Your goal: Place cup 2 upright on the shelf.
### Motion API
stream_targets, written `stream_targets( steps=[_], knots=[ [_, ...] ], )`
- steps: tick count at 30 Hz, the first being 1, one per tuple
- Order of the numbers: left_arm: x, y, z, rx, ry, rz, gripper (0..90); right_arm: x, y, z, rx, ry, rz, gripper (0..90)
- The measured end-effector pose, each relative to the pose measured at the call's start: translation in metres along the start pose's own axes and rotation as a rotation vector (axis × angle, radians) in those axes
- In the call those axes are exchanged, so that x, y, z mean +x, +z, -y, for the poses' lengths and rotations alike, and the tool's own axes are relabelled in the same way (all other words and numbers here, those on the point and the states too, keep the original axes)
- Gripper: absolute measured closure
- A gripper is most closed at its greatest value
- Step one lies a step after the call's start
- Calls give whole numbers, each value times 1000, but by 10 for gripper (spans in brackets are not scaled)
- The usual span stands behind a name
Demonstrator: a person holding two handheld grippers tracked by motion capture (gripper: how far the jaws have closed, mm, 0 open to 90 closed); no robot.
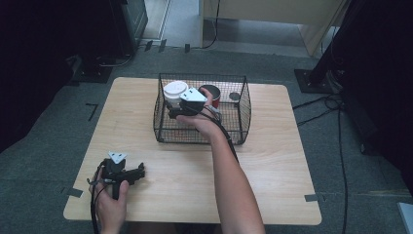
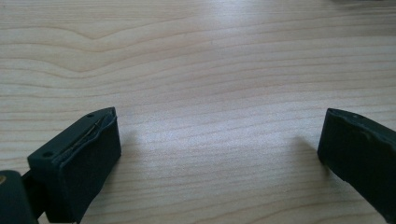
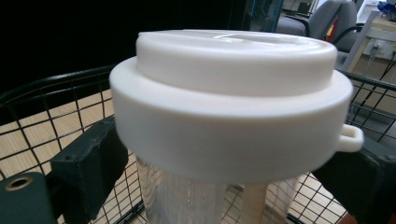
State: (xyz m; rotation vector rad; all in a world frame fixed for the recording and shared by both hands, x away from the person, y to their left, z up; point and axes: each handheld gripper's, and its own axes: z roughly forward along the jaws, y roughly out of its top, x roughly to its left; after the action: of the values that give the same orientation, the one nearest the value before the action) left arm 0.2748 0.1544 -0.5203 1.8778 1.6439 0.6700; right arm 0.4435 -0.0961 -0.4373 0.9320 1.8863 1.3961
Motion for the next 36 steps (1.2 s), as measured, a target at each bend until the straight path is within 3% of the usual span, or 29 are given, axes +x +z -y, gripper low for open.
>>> stream_targets(
  steps=[5, 10, 18, 26, 31, 36],
  knots=[
    [0, 0, 0, 0, -1, 0, 1, -4, -4, -2, -16, -1, 6, 72],
    [0, 0, 0, 0, -1, 0, 1, -2, -3, 2, 28, -38, 40, 143],
    [0, 0, 0, 1, 0, 0, 1, 1, 3, 3, 19, -9, 81, 140],
    [0, 0, 0, -2, -3, 0, 1, -1, -3, 7, 29, -22, 52, 36],
    [0, 0, 0, 0, -1, 0, 1, -3, -8, 10, 23, -53, 62, 41],
    [0, 0, 0, 0, -1, 0, 1, -9, -13, 10, 25, -86, 39, 63]
  ],
)
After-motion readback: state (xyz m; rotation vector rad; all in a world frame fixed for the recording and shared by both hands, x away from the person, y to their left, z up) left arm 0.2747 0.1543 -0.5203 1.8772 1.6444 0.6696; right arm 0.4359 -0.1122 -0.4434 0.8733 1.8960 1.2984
